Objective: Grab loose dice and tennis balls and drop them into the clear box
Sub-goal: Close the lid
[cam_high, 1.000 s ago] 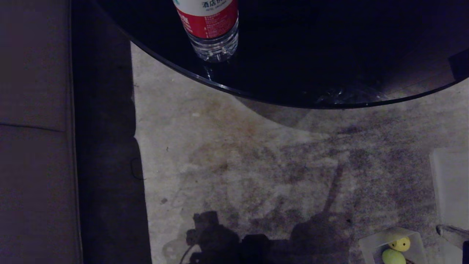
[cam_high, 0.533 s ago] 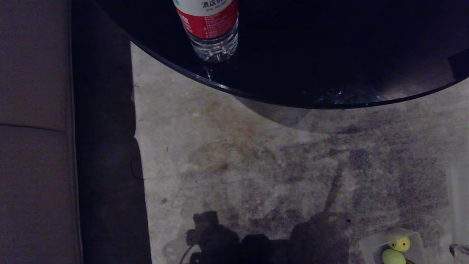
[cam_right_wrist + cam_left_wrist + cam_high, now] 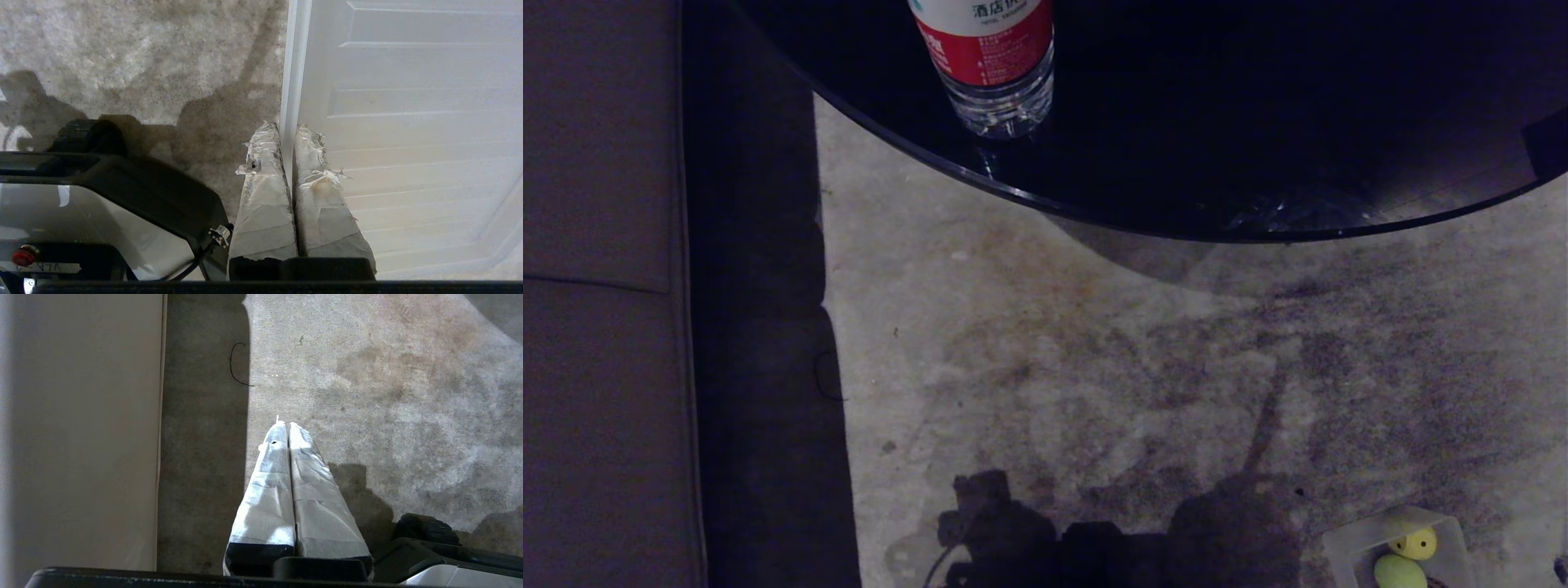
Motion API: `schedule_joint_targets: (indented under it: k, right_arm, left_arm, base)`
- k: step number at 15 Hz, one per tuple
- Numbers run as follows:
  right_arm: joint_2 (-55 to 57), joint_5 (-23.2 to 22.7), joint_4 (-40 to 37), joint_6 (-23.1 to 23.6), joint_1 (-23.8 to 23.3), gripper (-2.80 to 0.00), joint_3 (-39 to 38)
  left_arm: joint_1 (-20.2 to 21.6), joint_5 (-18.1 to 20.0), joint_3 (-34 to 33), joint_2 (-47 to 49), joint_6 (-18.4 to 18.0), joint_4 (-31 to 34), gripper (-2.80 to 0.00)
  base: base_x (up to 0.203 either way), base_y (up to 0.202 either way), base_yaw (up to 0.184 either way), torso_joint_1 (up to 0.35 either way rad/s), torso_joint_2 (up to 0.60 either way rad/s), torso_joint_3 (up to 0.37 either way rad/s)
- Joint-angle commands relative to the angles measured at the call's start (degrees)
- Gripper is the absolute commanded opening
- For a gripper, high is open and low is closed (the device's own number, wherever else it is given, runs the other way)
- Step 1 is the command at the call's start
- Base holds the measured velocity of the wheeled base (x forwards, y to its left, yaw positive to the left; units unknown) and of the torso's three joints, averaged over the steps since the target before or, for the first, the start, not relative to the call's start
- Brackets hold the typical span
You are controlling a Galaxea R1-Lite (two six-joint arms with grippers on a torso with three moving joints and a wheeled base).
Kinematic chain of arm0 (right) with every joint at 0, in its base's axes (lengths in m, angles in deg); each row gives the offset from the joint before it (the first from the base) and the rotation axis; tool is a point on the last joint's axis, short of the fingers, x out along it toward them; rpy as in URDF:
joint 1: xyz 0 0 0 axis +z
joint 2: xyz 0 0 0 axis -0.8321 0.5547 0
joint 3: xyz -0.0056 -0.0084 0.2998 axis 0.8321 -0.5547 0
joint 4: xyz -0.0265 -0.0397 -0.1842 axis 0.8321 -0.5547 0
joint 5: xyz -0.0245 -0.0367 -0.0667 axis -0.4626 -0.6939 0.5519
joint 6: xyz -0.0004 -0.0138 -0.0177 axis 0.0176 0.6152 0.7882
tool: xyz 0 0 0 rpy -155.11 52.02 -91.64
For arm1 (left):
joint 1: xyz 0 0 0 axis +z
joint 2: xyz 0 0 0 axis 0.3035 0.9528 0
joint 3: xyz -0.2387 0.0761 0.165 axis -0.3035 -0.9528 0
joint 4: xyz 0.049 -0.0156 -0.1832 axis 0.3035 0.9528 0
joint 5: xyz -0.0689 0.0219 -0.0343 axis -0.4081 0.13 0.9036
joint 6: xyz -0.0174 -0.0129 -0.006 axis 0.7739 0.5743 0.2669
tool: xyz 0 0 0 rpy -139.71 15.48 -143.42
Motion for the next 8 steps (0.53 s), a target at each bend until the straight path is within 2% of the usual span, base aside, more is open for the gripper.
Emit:
schedule_joint_targets:
  k: [1,8]
  right_arm:
    - [-3.71,-0.22,-0.98,0.12,0.06,-2.80,-1.38]
    - [-10.93,-0.29,-1.66,-0.07,-0.06,-2.80,-4.97]
  left_arm:
    - [0.00,-0.03,0.00,-0.01,0.06,-0.05,-2.80]
    - [0.00,-0.07,0.00,-0.02,0.06,-0.05,-2.80]
  base:
    - [0.000,0.000,0.000,0.000,0.00,0.000]
    - [0.000,0.000,0.000,0.000,0.00,0.000]
